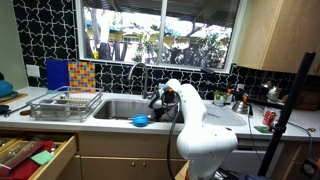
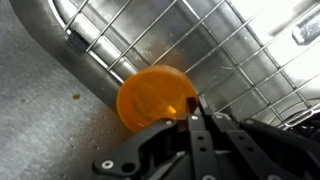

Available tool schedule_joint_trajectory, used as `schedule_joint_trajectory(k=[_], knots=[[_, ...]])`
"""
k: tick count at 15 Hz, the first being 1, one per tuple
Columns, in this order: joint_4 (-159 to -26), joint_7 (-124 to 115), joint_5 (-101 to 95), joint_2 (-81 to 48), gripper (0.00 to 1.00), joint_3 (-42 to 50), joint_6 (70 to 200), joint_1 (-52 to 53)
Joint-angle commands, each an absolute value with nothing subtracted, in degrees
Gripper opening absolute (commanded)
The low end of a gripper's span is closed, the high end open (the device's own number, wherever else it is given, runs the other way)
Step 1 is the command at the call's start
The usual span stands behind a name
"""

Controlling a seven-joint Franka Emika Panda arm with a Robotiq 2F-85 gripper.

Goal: Pour the content in the orange bowl into the sink and place it next to the blue bowl, remove the spoon on bowl and place it on right side of the blue bowl, pick up the orange bowl and stack it into the blue bowl and move the stacked bowls into the sink

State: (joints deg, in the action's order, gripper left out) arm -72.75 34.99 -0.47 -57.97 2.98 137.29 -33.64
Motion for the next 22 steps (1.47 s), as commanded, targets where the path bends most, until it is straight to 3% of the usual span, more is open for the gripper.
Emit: schedule_joint_trajectory(k=[1,13,22], knots=[[-75.04,35.95,-1.10,-54.82,0.01,2.84,135.87,-33.00],[-92.61,39.08,-0.49,-35.99,0.01,2.72,130.75,-29.27],[-92.03,43.23,15.90,-27.39,0.01,2.68,98.10,-29.92]])
